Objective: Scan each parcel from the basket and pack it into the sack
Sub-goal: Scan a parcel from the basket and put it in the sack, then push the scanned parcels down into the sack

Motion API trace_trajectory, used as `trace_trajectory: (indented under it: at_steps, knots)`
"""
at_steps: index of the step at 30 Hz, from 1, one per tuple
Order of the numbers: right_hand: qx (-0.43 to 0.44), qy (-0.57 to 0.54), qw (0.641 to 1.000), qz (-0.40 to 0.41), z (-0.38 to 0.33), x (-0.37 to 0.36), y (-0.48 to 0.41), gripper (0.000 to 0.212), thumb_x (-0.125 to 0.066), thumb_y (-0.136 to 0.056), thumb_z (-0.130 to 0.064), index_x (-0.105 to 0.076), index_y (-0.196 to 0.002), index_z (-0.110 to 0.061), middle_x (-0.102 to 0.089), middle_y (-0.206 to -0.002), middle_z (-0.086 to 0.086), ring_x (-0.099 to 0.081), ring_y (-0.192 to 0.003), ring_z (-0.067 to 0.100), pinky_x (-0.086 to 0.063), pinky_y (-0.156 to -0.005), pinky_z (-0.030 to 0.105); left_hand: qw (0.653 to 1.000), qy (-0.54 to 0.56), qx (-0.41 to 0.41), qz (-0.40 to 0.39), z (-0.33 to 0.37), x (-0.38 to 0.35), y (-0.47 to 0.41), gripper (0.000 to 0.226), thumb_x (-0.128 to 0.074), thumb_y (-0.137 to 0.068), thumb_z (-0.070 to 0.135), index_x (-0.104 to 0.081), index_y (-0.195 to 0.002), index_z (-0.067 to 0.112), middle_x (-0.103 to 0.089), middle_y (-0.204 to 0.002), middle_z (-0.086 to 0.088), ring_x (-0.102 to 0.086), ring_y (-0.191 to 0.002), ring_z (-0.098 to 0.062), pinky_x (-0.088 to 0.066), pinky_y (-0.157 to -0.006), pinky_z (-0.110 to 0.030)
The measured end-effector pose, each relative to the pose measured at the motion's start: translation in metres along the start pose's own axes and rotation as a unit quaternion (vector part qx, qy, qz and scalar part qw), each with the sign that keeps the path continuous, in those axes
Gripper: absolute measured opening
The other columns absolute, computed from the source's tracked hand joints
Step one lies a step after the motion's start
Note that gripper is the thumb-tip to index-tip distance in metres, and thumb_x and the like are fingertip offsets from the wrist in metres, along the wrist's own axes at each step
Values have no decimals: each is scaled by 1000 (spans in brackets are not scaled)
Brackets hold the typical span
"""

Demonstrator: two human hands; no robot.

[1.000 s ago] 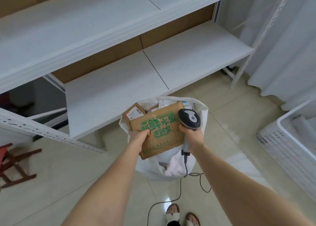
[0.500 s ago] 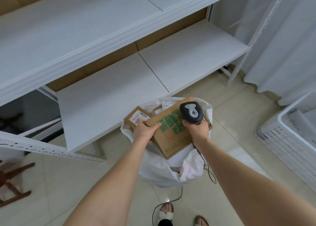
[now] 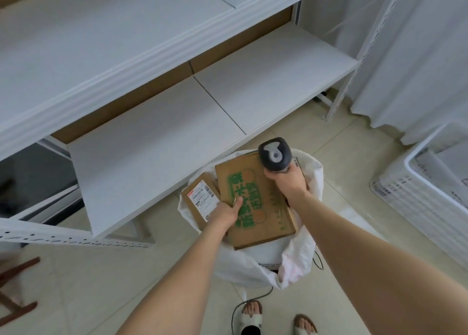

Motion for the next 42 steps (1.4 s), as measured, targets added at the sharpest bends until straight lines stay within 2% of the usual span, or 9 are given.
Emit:
trace_trajectory:
  at_steps: [3,6,10,13,17,22,32,38,42]
  knots:
    - [-18,99,994,-33,9,-14,-6,29,-75,-79,-33,-61,-104,-27,-68,-95,-1,-64,-95,23,-53,-89,44,996,45,-28,75,14,7,-5,95,-64,-79,59,-19,-147,10,-42,-141,-17,-50,-123,-33,-45,-99,-42]
    - [-35,118,992,-37,26,-13,-11,31,-74,-80,-36,-61,-105,-23,-69,-102,5,-64,-97,26,-53,-91,48,996,46,-24,73,23,-3,-9,122,-75,-74,50,13,-151,17,-19,-153,-18,-34,-136,-35,-37,-104,-47]
    - [-37,81,995,-48,42,-9,-15,23,-77,-79,-30,-59,-92,-31,-68,-98,-1,-63,-96,22,-53,-89,41,997,45,-4,67,24,-22,-22,122,-74,-78,45,22,-149,18,-11,-156,-19,-32,-137,-35,-37,-104,-45]
    - [-39,28,999,-23,53,0,-11,22,-78,-78,-26,-62,-92,-33,-65,-88,-12,-62,-93,17,-51,-79,29,996,46,12,74,28,-19,-28,120,-73,-78,44,20,-149,19,-11,-156,-19,-32,-137,-36,-35,-106,-46]
    - [-43,4,998,37,59,15,1,25,-73,-83,-31,-63,-105,-25,-68,-97,-4,-63,-97,22,-52,-91,42,993,8,-12,121,35,-2,-26,108,-69,-82,44,12,-151,28,-10,-156,-16,-33,-135,-38,-40,-101,-49]
    - [-71,0,997,21,69,6,7,25,-73,-82,-32,-63,-105,-26,-69,-109,3,-63,-102,26,-50,-96,46,994,-29,-13,101,25,-2,-31,93,-62,-87,46,5,-151,37,-13,-154,-17,-40,-129,-39,-44,-97,-49]
    - [-64,-67,994,63,48,24,28,9,-70,-82,-19,-65,-85,-25,-66,-83,-2,-62,-90,24,-53,-86,44,983,-130,-38,123,46,21,-2,88,-73,-81,37,-19,-148,22,-14,-152,-14,-31,-135,-33,-43,-99,-46]
    - [-84,-116,988,53,32,45,44,25,-71,-84,-12,-68,-108,-7,-70,-103,16,-64,-102,35,-51,-95,50,983,-149,-37,100,66,22,18,72,-67,-86,27,-26,-145,15,-17,-151,-14,-44,-126,-31,-46,-90,-37]
    - [-81,-159,983,37,29,61,50,13,-71,-83,-6,-68,-95,-9,-70,-95,14,-66,-94,31,-54,-91,46,979,-170,-36,110,83,19,33,69,-63,-88,25,-27,-146,12,-16,-151,-15,-39,-131,-32,-46,-98,-40]
Point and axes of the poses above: each hand's wrist, its own y-axis away from the middle knuckle, its own x-axis out of the back of the hand, z = x × y, the point moved 8 cm from there along -y, towards the middle knuckle
